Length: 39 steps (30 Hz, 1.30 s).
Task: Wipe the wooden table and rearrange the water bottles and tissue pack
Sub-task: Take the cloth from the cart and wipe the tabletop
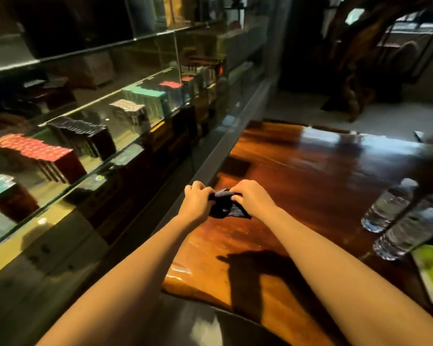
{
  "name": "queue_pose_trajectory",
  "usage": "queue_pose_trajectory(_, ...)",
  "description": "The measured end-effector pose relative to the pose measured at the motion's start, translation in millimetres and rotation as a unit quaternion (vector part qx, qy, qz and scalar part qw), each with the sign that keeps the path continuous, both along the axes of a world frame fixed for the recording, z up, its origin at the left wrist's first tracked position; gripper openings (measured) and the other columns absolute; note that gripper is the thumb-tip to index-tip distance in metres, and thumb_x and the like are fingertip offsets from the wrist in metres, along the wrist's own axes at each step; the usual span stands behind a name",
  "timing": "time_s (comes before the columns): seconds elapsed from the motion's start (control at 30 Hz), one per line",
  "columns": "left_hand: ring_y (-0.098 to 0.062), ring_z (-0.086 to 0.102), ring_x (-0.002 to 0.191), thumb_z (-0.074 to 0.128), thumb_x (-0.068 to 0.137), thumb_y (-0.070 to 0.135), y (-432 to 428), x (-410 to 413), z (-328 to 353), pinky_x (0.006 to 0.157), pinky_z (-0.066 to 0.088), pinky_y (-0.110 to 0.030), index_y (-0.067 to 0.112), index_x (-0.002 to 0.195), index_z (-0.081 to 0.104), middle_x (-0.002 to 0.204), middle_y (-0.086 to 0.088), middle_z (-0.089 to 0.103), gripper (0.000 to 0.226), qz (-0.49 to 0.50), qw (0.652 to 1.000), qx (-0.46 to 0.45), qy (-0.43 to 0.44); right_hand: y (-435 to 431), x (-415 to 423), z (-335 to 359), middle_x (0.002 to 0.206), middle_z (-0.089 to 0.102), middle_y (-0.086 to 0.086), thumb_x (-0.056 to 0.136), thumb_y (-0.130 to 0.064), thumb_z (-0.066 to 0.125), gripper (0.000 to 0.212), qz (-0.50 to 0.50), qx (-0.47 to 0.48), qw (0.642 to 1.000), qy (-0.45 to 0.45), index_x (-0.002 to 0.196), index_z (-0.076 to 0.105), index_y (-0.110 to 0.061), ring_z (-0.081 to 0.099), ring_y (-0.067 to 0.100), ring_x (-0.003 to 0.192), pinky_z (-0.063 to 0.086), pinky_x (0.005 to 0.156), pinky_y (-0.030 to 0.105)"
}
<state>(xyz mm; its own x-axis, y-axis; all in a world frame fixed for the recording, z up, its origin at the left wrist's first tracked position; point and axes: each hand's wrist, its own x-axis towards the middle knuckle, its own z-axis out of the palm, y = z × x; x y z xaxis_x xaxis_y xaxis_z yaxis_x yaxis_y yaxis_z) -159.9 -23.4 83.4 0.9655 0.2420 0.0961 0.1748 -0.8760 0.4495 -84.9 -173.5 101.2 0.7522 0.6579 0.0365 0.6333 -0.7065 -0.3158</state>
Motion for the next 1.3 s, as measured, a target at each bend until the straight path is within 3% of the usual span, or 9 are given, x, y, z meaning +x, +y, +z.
queue_pose_trajectory(0.3,-0.035,0.053,0.102,0.052,0.088,0.016,-20,53,-48,0.082,0.036,-0.037,0.004,0.105,0.064,0.110,-0.019,0.062,0.024,-0.142,0.981,0.079,0.107,-39,15,-50,0.108,0.067,0.015,0.092,-0.018,0.053,0.024,-0.090,-0.036,0.991,0.095,0.107,0.070,-0.013,0.057,0.036,0.104,0.046,0.082,0.037)
queue_pose_trajectory(0.5,-0.034,0.052,0.106,0.051,0.087,0.017,-31,67,-103,0.085,0.035,-0.037,0.005,0.104,0.064,0.110,-0.015,0.065,0.025,-0.234,0.945,0.114,0.197,-48,0,-113,0.117,0.061,0.016,0.093,-0.016,0.052,0.025,-0.231,0.003,0.939,0.254,0.111,0.067,-0.009,0.054,0.033,0.112,0.046,0.089,0.034)
queue_pose_trajectory(0.57,-0.036,0.052,0.107,0.051,0.085,0.015,-31,73,-126,0.086,0.036,-0.038,0.005,0.104,0.064,0.109,-0.016,0.064,0.025,-0.236,0.945,0.087,0.208,-45,-2,-134,0.119,0.058,0.016,0.090,-0.010,0.052,0.022,-0.322,0.103,0.894,0.293,0.107,0.064,-0.004,0.053,0.032,0.112,0.042,0.091,0.034)
queue_pose_trajectory(0.67,-0.034,0.041,0.119,0.050,0.085,0.010,-28,77,-149,0.098,0.034,-0.036,0.008,0.118,0.060,0.123,-0.015,0.054,0.035,-0.217,0.960,0.033,0.174,-34,-3,-149,0.114,0.053,0.016,0.090,-0.011,0.045,0.011,-0.487,0.312,0.741,0.340,0.091,0.055,-0.016,0.055,0.036,0.105,0.045,0.093,0.047)
queue_pose_trajectory(0.7,-0.033,0.036,0.124,0.050,0.085,0.010,-26,81,-156,0.103,0.031,-0.035,0.008,0.124,0.056,0.130,-0.016,0.049,0.040,-0.214,0.963,0.021,0.160,-31,2,-158,0.119,0.051,0.014,0.091,-0.013,0.043,0.012,-0.493,0.310,0.745,0.325,0.095,0.054,-0.018,0.054,0.037,0.107,0.045,0.098,0.051)
queue_pose_trajectory(0.83,-0.027,0.009,0.146,0.049,0.092,0.029,-14,96,-179,0.117,0.011,-0.041,0.019,0.145,0.029,0.157,-0.011,0.019,0.058,-0.238,0.960,0.037,0.143,-30,7,-196,0.158,0.014,0.002,0.097,-0.016,0.042,0.051,-0.322,-0.002,0.936,0.141,0.146,0.027,-0.024,0.022,0.029,0.141,0.029,0.113,0.043)
queue_pose_trajectory(0.9,-0.023,0.001,0.147,0.038,0.095,0.044,-3,101,-190,0.118,0.003,-0.044,0.027,0.148,0.017,0.159,-0.005,0.009,0.060,-0.238,0.961,0.069,0.122,-26,7,-206,0.161,0.001,0.001,0.098,-0.025,0.041,0.058,-0.202,-0.067,0.975,0.061,0.150,0.016,-0.027,0.004,0.028,0.147,0.009,0.119,0.046)
queue_pose_trajectory(1.07,-0.020,0.003,0.146,0.000,0.088,0.064,27,99,-208,0.117,0.002,-0.047,0.029,0.148,0.015,0.157,-0.001,0.013,0.071,-0.187,0.975,0.091,0.077,-21,20,-218,0.161,-0.008,-0.005,0.098,-0.053,0.023,0.057,-0.100,-0.128,0.983,0.087,0.149,0.000,-0.042,-0.014,0.028,0.147,-0.012,0.116,0.050)
queue_pose_trajectory(1.3,-0.017,0.006,0.146,0.013,0.095,0.053,53,84,-224,0.118,0.004,-0.043,0.029,0.147,0.007,0.157,0.001,0.013,0.058,-0.204,0.971,0.109,0.066,-16,39,-219,0.161,-0.004,-0.008,0.096,-0.048,0.030,0.060,-0.011,-0.114,0.993,0.032,0.149,0.004,-0.041,-0.014,0.024,0.147,-0.014,0.116,0.048)
